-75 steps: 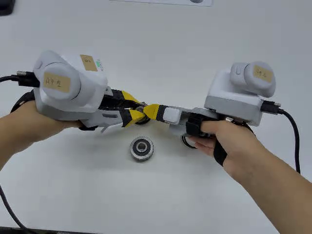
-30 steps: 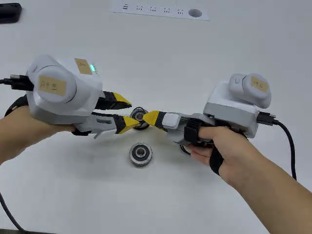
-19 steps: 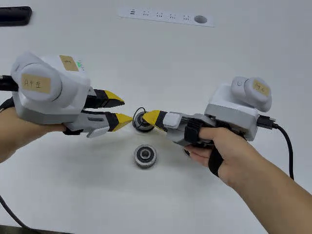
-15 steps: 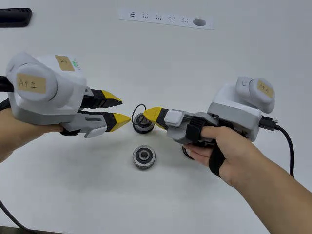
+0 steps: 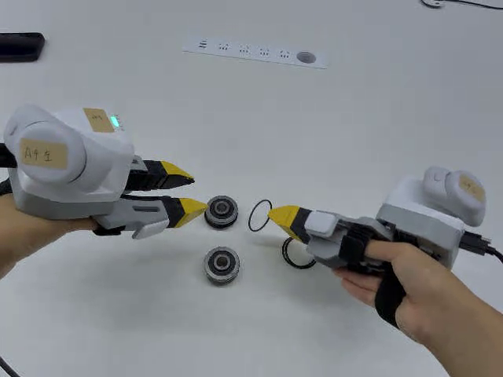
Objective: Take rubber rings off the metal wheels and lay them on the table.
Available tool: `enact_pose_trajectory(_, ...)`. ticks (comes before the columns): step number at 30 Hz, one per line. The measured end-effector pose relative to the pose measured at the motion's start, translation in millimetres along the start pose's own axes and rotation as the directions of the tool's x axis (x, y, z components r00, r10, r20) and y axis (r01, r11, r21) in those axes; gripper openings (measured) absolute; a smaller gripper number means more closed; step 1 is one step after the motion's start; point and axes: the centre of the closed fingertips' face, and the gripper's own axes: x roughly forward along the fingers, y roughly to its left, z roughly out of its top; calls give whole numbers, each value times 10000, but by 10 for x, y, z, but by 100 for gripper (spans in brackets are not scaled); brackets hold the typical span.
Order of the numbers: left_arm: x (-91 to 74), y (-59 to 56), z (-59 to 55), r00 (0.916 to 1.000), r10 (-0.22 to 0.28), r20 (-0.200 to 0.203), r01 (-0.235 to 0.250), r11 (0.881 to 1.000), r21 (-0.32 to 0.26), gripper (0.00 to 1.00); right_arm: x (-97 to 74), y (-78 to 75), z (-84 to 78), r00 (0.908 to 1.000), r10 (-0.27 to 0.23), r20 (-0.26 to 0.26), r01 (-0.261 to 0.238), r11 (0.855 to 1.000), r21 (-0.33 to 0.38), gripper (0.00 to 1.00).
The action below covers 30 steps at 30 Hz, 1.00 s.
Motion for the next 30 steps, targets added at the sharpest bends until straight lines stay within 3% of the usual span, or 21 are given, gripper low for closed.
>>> enact_pose_trajectory(7,-2,-20,33,10000,-3,76,3,10000,24,23,-208,-234,-3,9986,-481,235,473,9984,319,2)
enact_pose_trajectory(12,8,-37,62,9998,-12,174,12,10000,11,22,-304,-316,3,9969,-671,423,646,9962,578,2)
enact_pose_trajectory(30,10,-43,75,9999,-49,149,48,10000,84,21,-394,-481,-30,9862,-1473,759,1400,9857,934,4)
